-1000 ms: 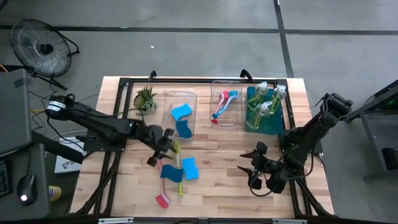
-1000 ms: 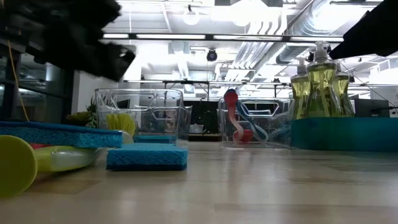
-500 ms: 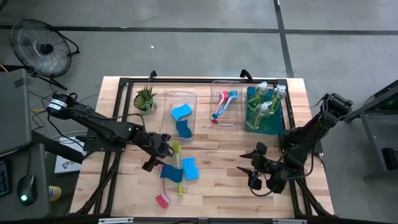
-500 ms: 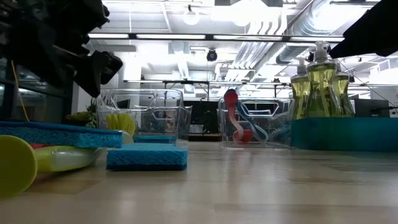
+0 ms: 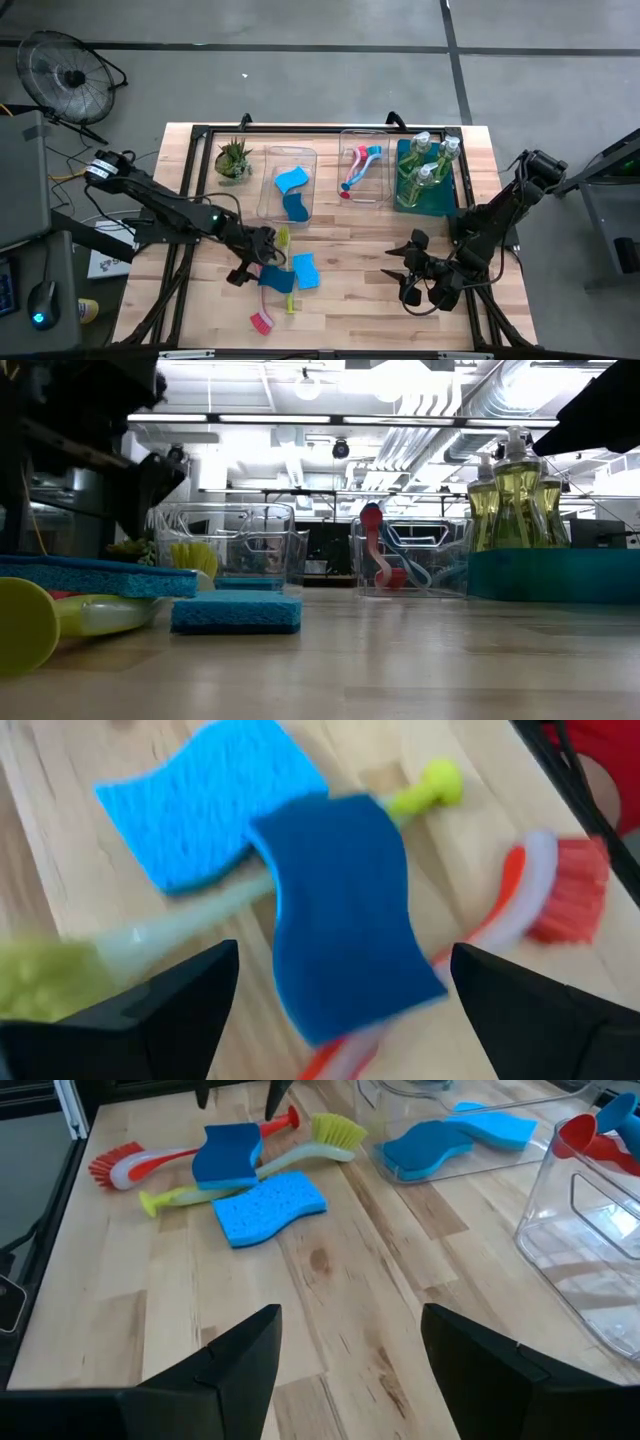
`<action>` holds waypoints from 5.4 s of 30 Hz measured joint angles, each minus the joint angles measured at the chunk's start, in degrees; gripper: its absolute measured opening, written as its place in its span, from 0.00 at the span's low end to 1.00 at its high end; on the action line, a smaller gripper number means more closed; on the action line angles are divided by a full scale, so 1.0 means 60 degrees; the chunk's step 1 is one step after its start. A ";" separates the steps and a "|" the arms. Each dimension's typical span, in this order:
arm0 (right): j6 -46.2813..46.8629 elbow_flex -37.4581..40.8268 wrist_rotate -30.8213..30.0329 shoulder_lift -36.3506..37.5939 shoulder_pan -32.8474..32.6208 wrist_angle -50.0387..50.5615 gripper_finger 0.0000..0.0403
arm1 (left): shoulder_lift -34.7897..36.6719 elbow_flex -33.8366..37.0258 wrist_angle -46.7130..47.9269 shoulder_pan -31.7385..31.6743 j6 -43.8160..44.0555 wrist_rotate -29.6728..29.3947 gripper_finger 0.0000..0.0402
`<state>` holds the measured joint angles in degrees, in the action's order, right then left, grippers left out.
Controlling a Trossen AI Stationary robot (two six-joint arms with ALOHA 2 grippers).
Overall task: Pick & Place Kitchen Sink Supplies
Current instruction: Put the left blue dishwashing sponge into the left transparent bin
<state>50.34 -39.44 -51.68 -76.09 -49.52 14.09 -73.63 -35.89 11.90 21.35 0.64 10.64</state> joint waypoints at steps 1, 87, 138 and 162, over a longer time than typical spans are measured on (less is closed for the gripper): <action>0.0013 0.0000 0.0009 0.0000 0.0000 -0.0004 0.59 | -0.0055 -0.0159 0.0091 0.0140 0.0029 -0.0213 0.90; 0.0460 -0.0004 0.0791 -0.0007 -0.0007 -0.0178 0.59 | -0.3867 -0.3098 0.2944 0.1999 0.0944 -0.3793 0.90; 0.0537 -0.0004 0.0838 -0.0007 -0.0004 -0.0237 0.59 | -0.3687 -0.3108 0.3037 0.2013 0.1482 -0.2833 0.07; 0.0533 -0.0004 0.0754 -0.0007 -0.0004 -0.0229 0.59 | -0.3612 -0.6051 0.6676 0.2013 0.0431 -0.3726 0.06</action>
<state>53.54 -39.46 -47.16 -76.14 -49.54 12.71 -95.31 -72.20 51.95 33.43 3.23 -11.72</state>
